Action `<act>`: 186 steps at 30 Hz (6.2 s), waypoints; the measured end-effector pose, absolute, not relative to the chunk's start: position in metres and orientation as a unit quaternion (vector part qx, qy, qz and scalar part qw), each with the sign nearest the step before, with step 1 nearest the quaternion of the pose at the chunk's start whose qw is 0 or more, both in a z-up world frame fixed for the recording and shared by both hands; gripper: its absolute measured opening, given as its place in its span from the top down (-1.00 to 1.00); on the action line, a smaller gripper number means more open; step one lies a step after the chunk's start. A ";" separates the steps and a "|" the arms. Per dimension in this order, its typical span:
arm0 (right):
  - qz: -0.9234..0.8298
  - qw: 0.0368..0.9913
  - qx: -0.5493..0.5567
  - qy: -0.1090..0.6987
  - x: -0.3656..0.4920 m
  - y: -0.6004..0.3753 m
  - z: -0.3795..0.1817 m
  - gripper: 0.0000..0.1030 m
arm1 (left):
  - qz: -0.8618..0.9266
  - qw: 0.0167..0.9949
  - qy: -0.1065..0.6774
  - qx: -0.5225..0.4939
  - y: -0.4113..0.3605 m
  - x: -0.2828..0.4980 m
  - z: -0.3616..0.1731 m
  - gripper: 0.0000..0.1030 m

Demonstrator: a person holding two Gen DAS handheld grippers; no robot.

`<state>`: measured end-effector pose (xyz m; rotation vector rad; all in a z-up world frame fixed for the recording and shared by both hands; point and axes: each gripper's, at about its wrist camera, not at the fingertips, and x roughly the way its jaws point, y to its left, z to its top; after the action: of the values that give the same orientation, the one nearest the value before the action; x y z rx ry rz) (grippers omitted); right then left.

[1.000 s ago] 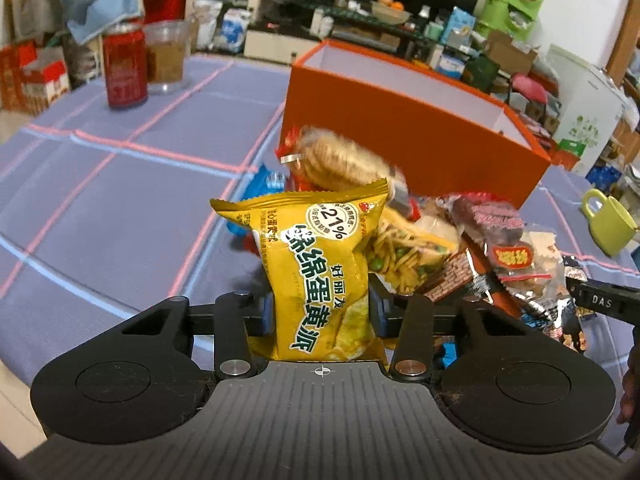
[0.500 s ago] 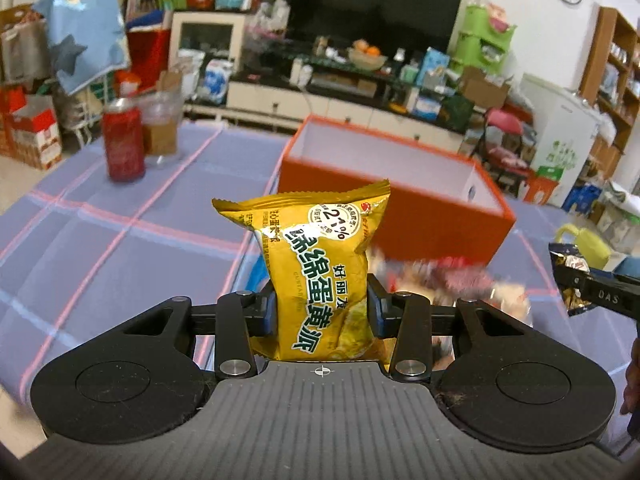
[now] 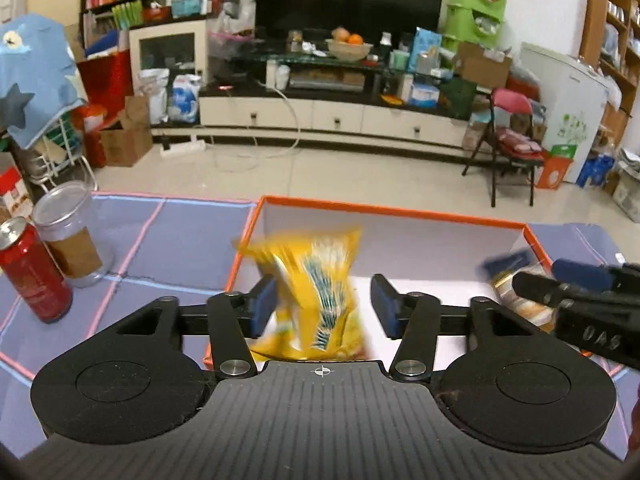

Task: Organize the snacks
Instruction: 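Carry both snacks over the orange box and open both grippers, then grasp the white-green Kaka bag with the left gripper while the right grasps the silver printed bag, then lift both bags into the orange box and open both grippers, then withdraw both grippers from the box back toward the snack pile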

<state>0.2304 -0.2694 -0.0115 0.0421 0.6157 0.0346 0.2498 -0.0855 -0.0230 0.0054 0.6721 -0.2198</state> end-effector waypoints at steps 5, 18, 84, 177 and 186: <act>0.018 0.966 0.032 0.258 0.171 -0.279 0.003 -0.31 | -0.120 0.948 0.292 -0.038 -0.039 0.197 -0.017 -0.11; 0.039 0.952 0.023 0.303 -0.016 -0.260 -0.046 -0.85 | -0.244 0.918 0.302 0.079 -0.005 0.040 -0.053 -0.29; 0.044 0.902 0.057 0.426 0.027 -0.263 -0.102 -0.19 | -0.218 0.889 0.402 0.005 -0.058 0.085 -0.132 0.65; 0.019 0.963 0.035 0.266 0.128 -0.281 -0.027 -0.67 | -0.104 0.928 0.352 -0.064 -0.027 0.295 -0.042 -0.18; -0.006 0.925 -0.029 0.379 0.270 -0.237 -0.024 -0.79 | -0.129 0.898 0.419 0.042 -0.075 0.316 -0.071 -0.48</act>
<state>0.2698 -0.2375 -0.0241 -0.0591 0.7770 -0.0124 0.3163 -0.0749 -0.0706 0.0879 0.8669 -0.2673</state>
